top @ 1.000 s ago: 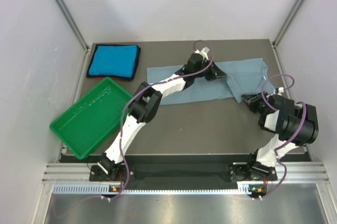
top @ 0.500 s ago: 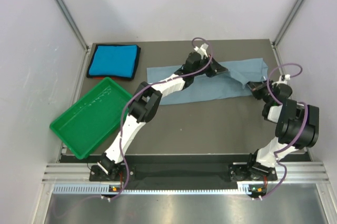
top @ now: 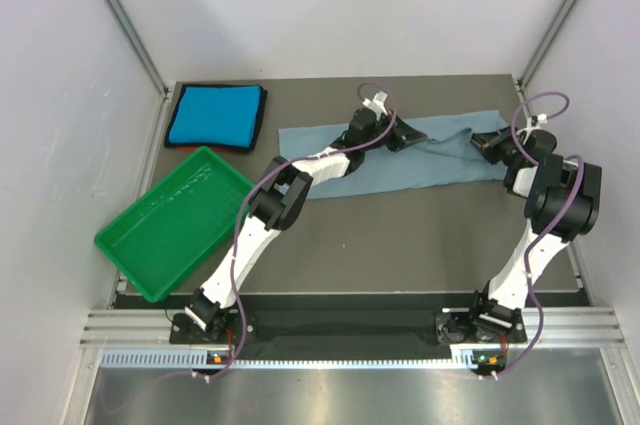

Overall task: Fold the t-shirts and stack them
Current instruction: Fold the tshirt

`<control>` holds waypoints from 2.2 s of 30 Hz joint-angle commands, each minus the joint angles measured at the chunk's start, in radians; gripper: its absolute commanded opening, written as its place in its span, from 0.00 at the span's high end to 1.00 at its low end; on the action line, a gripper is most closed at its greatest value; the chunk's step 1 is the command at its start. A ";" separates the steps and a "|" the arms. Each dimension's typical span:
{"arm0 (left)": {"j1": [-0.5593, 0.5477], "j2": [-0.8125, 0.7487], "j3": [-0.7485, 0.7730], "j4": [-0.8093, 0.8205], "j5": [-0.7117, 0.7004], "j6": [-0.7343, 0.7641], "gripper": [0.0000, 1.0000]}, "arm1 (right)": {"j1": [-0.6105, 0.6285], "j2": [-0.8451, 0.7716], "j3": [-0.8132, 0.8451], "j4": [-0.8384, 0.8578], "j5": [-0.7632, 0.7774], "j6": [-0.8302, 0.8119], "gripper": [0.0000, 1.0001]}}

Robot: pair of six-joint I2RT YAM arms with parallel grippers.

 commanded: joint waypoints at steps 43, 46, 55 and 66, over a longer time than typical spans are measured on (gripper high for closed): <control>0.035 -0.014 0.019 0.077 0.012 0.157 1.00 | 0.113 0.311 0.410 0.412 -0.087 0.134 1.00; 0.032 -0.028 -0.011 0.084 0.016 0.145 1.00 | 0.090 0.274 0.350 0.418 -0.082 0.131 1.00; 0.021 -0.036 -0.018 0.053 0.012 0.142 1.00 | 0.008 0.260 0.241 0.550 -0.120 0.217 1.00; 0.005 -0.088 -0.084 0.048 0.021 0.157 1.00 | -0.057 0.211 0.132 0.566 -0.126 0.239 1.00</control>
